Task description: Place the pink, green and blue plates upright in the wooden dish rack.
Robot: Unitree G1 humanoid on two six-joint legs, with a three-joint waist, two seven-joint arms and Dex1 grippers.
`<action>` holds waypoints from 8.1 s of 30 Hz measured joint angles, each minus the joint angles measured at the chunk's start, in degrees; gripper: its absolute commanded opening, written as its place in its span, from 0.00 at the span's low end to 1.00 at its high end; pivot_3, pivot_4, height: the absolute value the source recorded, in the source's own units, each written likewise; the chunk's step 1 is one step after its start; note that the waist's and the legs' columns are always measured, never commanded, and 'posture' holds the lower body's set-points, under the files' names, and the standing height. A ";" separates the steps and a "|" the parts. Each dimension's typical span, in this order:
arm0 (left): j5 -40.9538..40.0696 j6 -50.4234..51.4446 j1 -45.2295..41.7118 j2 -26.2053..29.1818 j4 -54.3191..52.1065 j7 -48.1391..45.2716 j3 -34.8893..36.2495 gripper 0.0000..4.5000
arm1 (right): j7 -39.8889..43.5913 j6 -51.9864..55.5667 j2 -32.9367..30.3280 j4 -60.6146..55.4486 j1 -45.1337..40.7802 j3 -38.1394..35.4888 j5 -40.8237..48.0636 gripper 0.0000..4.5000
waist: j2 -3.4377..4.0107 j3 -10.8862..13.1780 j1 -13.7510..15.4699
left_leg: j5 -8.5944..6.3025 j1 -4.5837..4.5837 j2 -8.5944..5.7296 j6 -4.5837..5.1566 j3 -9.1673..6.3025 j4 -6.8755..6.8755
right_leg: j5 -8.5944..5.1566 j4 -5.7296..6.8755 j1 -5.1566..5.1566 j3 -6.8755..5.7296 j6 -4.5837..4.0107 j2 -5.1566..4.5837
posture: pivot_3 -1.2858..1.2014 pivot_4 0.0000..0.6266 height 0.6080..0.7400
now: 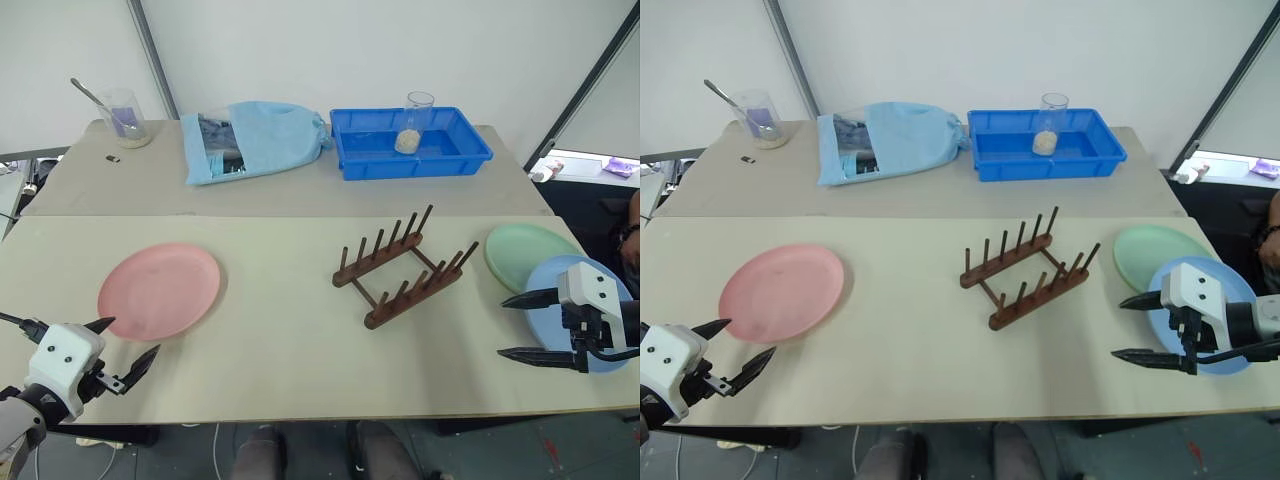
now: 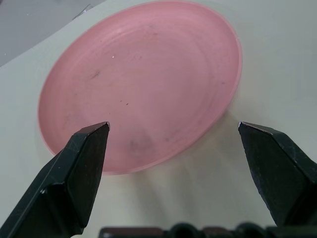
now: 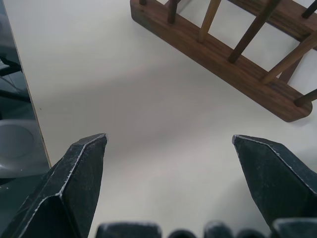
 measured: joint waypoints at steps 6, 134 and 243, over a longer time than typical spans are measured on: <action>0.02 2.51 0.27 0.60 -0.11 -0.12 -0.02 0.99 | 0.03 -0.94 0.01 1.12 -0.64 0.71 -0.91 1.00 | 0.00 0.00 -0.02 | 0.00 0.01 0.00 0.00 0.02 0.00 | 0.00 0.00 0.00 0.01 0.00 0.00 | 0.52 0.24 1.00; 18.98 0.08 -54.86 -26.87 32.69 3.41 -62.56 0.00 | -27.78 3.93 14.56 -0.24 -8.70 18.11 -17.94 0.01 | 0.33 -0.14 0.53 | 0.29 -0.42 -0.94 0.50 -1.04 0.41 | 0.29 -0.08 0.26 0.48 0.62 0.07 | 0.52 0.24 1.00; -20.06 39.90 -36.05 -35.23 -2.19 63.03 9.58 0.11 | -9.92 10.10 28.70 -7.13 -39.46 26.39 0.01 0.81 | 0.07 0.02 -0.08 | 0.28 0.00 -0.81 0.46 -1.09 0.10 | 0.26 -0.06 0.46 0.26 0.12 0.04 | 0.52 0.24 1.00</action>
